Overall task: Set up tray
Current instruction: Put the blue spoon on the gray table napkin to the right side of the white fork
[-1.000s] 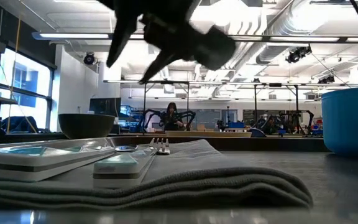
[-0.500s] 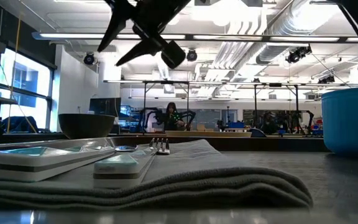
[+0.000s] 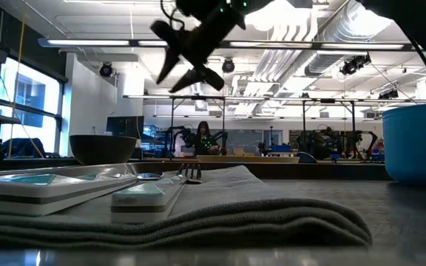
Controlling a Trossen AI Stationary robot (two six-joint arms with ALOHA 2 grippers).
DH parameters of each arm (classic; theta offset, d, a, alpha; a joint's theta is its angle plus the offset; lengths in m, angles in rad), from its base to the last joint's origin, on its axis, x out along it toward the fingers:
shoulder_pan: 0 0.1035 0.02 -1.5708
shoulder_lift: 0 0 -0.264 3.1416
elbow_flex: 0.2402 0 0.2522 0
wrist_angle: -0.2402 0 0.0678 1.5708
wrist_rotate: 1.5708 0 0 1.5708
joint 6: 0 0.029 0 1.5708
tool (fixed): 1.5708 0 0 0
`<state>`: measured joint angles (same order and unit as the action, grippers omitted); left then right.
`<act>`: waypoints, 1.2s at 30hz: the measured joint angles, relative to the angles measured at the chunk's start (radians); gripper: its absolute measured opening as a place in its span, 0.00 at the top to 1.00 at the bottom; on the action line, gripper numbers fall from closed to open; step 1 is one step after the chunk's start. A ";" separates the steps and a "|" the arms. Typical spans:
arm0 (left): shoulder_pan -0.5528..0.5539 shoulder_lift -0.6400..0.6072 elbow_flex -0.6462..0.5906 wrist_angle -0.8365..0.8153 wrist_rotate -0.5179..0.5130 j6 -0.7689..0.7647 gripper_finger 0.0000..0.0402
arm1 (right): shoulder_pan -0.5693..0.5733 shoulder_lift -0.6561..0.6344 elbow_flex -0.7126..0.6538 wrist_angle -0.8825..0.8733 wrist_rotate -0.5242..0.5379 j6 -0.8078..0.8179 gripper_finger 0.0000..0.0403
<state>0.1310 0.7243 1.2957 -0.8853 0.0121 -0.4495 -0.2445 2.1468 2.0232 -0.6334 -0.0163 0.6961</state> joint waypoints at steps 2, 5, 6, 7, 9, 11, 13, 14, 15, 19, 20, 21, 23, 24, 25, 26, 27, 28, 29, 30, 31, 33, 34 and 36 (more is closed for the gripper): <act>0.000 0.000 0.000 -0.002 -0.031 -0.045 0.85 | -0.035 0.000 0.000 -0.006 -0.018 -0.083 0.61; 0.000 0.000 0.000 -0.001 -0.061 -0.107 0.85 | -0.076 0.000 0.000 -0.005 -0.055 -0.179 0.61; 0.000 0.000 0.000 -0.002 -0.070 -0.130 0.85 | -0.087 0.000 0.000 -0.004 -0.069 -0.206 0.61; 0.000 0.000 0.000 -0.002 -0.072 -0.153 0.85 | -0.096 0.000 0.000 -0.002 -0.080 -0.228 0.61; 0.000 0.000 0.000 -0.002 -0.080 -0.187 0.85 | -0.108 0.000 0.000 0.002 -0.090 -0.271 0.61; 0.000 0.000 0.000 -0.003 -0.094 -0.208 0.85 | -0.112 0.000 0.000 0.002 -0.096 -0.316 0.61; 0.000 0.000 0.000 -0.004 -0.103 -0.229 0.85 | -0.109 0.000 0.000 0.001 -0.106 -0.344 0.61; 0.000 0.000 0.000 -0.004 -0.107 -0.241 0.85 | -0.108 0.000 0.000 -0.003 -0.107 -0.348 0.61; 0.000 0.000 0.000 -0.004 -0.109 -0.255 0.85 | -0.104 0.000 0.000 -0.011 -0.107 -0.349 0.61; 0.000 0.000 0.000 -0.008 -0.120 -0.267 0.85 | -0.094 0.001 0.000 -0.046 -0.102 -0.374 0.61; 0.000 0.000 0.000 -0.010 -0.127 -0.271 0.85 | -0.093 0.001 0.000 -0.054 -0.097 -0.382 0.61; 0.000 0.000 0.000 -0.009 -0.132 -0.278 0.85 | -0.093 0.001 0.000 -0.060 -0.095 -0.383 0.61; 0.000 0.005 0.000 -0.008 -0.144 -0.287 0.85 | -0.093 0.001 0.000 -0.078 -0.082 -0.383 0.61; 0.000 0.013 0.000 -0.008 -0.147 -0.289 0.85 | -0.096 0.001 0.000 -0.083 -0.078 -0.383 0.61; 0.000 0.018 0.000 -0.007 -0.151 -0.289 0.85 | -0.098 0.001 0.000 -0.086 -0.071 -0.383 0.61; 0.000 0.019 0.000 -0.008 -0.153 -0.289 0.85 | -0.101 0.001 0.000 -0.089 -0.065 -0.386 0.61; 0.000 0.020 0.000 -0.008 -0.153 -0.289 0.85 | -0.104 0.001 0.000 -0.091 -0.061 -0.388 0.61; 0.000 0.025 0.000 -0.007 -0.153 -0.289 0.85 | -0.106 0.002 0.000 -0.090 -0.055 -0.390 0.61; 0.000 0.035 0.000 -0.007 -0.153 -0.289 0.85 | -0.109 0.002 0.000 -0.090 -0.050 -0.391 0.61; 0.000 0.045 0.000 -0.006 -0.153 -0.289 0.85 | -0.110 0.002 0.000 -0.090 -0.044 -0.390 0.61; 0.000 0.051 0.000 -0.007 -0.153 -0.289 0.85 | -0.112 0.002 0.000 -0.090 -0.040 -0.390 0.61; 0.000 0.064 0.000 -0.007 -0.153 -0.277 0.85 | -0.115 0.002 -0.001 -0.093 -0.023 -0.391 0.61; 0.000 0.078 0.000 -0.006 -0.153 -0.261 0.85 | -0.115 -0.002 -0.001 -0.104 -0.017 -0.390 0.61; 0.000 0.109 0.000 -0.009 -0.153 -0.223 0.85 | -0.115 -0.020 -0.003 -0.152 0.011 -0.386 0.61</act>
<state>0.1310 0.8334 1.2953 -0.8939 -0.1410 -0.6723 -0.3599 2.1266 2.0205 -0.7851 -0.0049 0.3102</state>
